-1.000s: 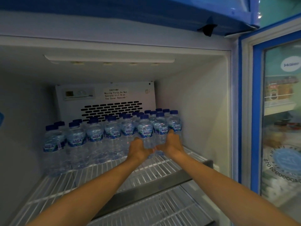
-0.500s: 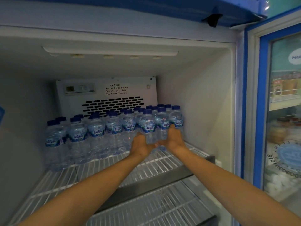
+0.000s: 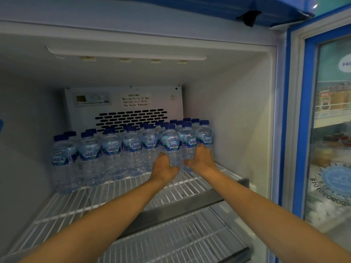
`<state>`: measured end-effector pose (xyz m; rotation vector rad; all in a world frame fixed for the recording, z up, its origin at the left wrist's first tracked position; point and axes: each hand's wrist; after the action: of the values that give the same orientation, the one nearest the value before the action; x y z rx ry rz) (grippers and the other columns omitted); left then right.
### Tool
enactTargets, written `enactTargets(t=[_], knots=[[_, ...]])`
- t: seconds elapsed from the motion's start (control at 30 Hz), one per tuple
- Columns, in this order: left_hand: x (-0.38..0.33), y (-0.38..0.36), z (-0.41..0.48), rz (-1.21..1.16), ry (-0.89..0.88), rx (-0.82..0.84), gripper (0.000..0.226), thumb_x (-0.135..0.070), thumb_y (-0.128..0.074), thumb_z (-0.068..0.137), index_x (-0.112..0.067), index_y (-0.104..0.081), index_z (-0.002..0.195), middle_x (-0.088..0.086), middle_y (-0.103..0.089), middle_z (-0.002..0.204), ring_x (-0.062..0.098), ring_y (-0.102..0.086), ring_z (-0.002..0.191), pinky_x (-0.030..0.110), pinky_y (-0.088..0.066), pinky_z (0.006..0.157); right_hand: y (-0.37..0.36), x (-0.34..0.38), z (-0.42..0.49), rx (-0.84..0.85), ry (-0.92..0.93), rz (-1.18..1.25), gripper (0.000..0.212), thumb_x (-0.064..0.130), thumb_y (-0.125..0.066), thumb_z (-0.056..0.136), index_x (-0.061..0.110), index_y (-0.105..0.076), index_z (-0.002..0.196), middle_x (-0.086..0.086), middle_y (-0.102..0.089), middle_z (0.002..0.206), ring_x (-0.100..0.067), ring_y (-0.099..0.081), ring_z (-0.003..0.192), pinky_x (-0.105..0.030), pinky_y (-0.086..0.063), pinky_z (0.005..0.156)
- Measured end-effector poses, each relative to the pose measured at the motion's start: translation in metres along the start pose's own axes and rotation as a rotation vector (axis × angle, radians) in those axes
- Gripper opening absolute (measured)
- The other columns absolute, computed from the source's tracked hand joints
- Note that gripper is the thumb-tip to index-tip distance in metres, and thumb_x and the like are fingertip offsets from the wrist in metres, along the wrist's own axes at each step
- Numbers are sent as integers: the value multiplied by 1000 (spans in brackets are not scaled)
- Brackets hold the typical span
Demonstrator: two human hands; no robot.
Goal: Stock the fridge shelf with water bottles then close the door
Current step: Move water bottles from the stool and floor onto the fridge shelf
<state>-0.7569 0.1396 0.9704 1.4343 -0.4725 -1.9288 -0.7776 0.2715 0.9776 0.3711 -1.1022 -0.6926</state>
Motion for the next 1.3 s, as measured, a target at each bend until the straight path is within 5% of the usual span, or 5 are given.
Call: enactTargets(t=[0.5,0.87,1.1,1.2,1.3], knots=[[-12,5,-14,44,28,0,55,-23,-69,85,5,-43,124,8,-52,108,15,-49,85,20,-42,70,4,8,-11,46,-81,34,62,20,-70,85,3,-36,134,-15,-57,124,-29,-58,111,-38,-52,91],[-12,73,-73,191,47,-26,29,-22,-68,85,-10,-57,109,9,-60,105,22,-58,96,25,-43,78,36,55,-83,59,100,-235,13,18,-58,93,7,-57,99,-12,-61,100,-29,-63,96,-31,-46,69],[38,164,-193,190,-194,-441,21,2,-58,80,-3,-67,99,12,-71,88,21,-67,80,24,-51,75,-23,142,-184,58,500,184,15,9,-62,85,3,-63,98,-15,-67,98,-31,-64,90,-42,-52,77],[81,200,-289,243,-274,-489,23,6,-54,77,-4,-66,94,6,-68,85,11,-61,73,9,-44,67,-69,170,-259,-51,665,354,8,5,-56,82,5,-62,86,-10,-65,83,-28,-62,77,-39,-50,67],[141,225,-389,287,-159,-485,21,3,-54,79,-5,-66,95,6,-67,86,12,-60,72,16,-48,68,-120,180,-353,-55,613,506,8,2,-56,83,7,-62,84,-6,-63,78,-23,-58,70,-31,-44,65]])
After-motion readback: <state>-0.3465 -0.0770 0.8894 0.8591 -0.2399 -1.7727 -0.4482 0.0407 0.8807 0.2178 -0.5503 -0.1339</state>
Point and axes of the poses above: each hand's wrist, its own z-axis towards the middle knuckle, its own y-axis out of the back of the hand, x = y × z
